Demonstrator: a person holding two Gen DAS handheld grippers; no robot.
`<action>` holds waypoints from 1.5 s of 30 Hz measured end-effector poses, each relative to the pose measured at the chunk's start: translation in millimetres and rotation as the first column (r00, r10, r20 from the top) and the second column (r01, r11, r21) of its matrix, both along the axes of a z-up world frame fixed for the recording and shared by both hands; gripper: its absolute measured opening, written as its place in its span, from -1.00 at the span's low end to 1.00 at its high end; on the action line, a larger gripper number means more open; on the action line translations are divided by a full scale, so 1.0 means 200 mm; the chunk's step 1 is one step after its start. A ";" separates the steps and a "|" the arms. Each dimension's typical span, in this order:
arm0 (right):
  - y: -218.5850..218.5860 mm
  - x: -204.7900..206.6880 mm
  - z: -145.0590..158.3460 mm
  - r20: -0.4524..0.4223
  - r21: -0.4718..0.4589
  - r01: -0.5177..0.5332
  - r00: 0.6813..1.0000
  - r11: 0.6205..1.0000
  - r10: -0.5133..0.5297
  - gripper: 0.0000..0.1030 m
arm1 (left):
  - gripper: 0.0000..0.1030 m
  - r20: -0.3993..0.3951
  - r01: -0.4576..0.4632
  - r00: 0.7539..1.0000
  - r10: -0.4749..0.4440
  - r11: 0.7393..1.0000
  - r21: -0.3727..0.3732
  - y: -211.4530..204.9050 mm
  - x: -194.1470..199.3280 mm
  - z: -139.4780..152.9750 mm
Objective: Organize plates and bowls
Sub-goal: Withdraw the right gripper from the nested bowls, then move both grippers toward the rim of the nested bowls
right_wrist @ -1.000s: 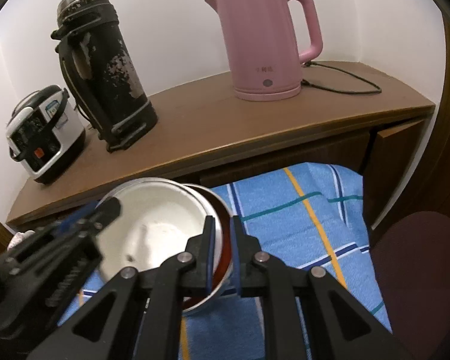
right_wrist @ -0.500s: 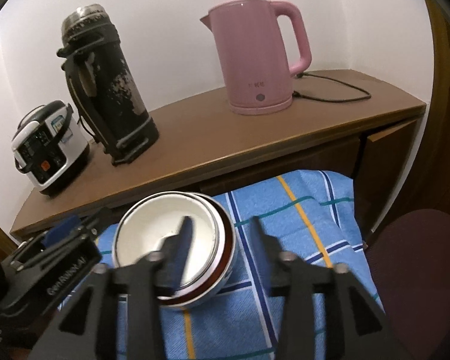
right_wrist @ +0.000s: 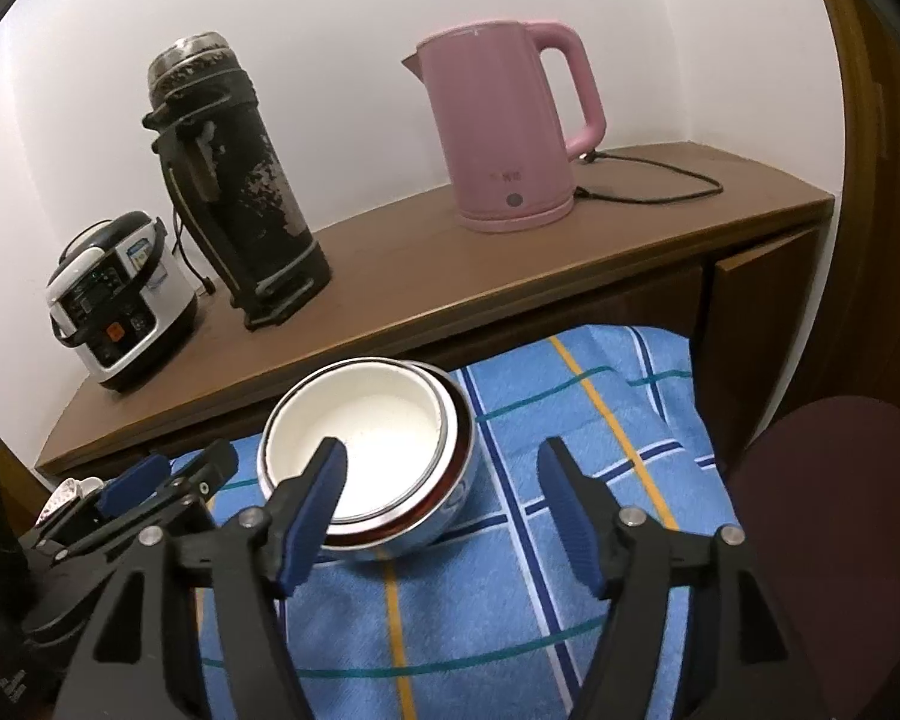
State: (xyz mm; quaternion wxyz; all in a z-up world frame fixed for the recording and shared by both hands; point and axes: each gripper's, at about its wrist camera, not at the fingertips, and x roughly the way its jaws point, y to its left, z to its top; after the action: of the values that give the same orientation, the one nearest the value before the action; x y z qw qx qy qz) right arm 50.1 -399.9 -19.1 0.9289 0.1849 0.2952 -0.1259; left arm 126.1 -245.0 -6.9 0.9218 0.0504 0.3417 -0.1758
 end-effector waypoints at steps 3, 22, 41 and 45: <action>0.01 -0.02 0.01 0.005 -0.005 0.000 1.000 1.000 0.000 0.32 | 0.15 0.009 0.000 1.000 -0.001 1.000 0.013 0.01 -0.03 0.00; 0.05 -0.15 -0.01 0.011 0.003 0.008 1.000 1.000 -0.008 0.40 | 0.15 0.041 -0.012 0.999 0.009 0.998 0.064 0.06 -0.15 0.01; 0.12 -0.31 0.07 0.039 -0.023 0.008 0.999 1.000 -0.007 0.41 | 0.15 0.041 -0.006 0.999 0.005 1.000 0.010 0.15 -0.31 0.07; 0.14 -0.35 0.08 0.045 -0.024 0.008 0.999 1.000 -0.007 0.41 | 0.15 0.046 0.004 0.999 -0.004 1.000 0.007 0.16 -0.35 0.08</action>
State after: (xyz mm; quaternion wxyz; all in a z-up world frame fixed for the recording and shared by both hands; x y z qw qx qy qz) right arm -20.0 -372.8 -4.1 0.9369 0.1776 0.2722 -0.1290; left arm 57.1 -212.7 8.2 0.9289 0.0584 0.3210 -0.1754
